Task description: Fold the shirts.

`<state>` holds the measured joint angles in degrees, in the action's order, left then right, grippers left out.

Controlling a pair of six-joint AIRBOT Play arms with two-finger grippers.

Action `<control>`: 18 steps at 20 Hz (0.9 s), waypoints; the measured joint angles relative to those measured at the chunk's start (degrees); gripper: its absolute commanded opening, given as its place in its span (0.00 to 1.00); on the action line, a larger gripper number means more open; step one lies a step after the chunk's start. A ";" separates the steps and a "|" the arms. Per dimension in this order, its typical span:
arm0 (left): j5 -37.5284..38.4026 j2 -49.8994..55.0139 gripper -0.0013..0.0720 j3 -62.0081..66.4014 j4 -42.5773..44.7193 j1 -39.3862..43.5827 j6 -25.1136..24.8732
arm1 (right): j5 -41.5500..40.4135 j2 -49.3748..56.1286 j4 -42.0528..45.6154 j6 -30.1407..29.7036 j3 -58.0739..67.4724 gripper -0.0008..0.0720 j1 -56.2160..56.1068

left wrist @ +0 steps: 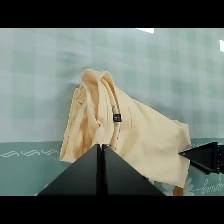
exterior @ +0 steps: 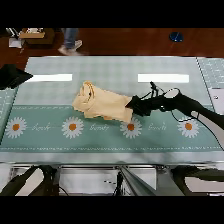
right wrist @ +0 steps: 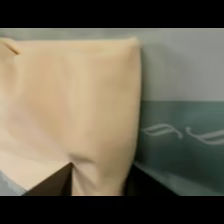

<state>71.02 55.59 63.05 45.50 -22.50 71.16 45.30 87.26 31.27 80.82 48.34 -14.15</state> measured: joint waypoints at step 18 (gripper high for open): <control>-2.56 5.68 0.05 0.00 -0.02 0.00 -1.09 | 36.06 -32.06 46.73 7.50 18.08 0.05 43.95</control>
<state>68.47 61.28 63.05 45.47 -22.50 70.06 81.36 55.20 78.00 88.31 66.41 29.80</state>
